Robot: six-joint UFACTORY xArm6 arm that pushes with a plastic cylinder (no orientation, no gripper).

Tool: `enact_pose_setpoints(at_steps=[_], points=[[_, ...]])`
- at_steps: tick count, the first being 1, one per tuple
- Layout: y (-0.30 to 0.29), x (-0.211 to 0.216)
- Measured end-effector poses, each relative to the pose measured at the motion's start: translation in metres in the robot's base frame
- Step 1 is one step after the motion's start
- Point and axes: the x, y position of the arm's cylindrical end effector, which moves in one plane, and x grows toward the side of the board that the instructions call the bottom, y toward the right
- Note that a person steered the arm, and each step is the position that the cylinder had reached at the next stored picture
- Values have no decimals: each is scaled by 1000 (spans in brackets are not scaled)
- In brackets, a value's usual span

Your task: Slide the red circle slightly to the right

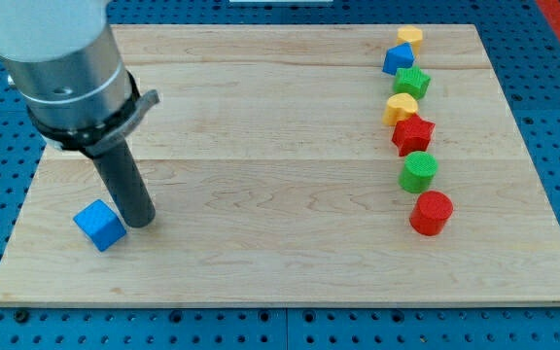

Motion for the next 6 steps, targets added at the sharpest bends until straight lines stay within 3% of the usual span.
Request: enact_pose_setpoints(at_steps=[2, 5, 6], points=[[-84, 6], [202, 12], [234, 13]])
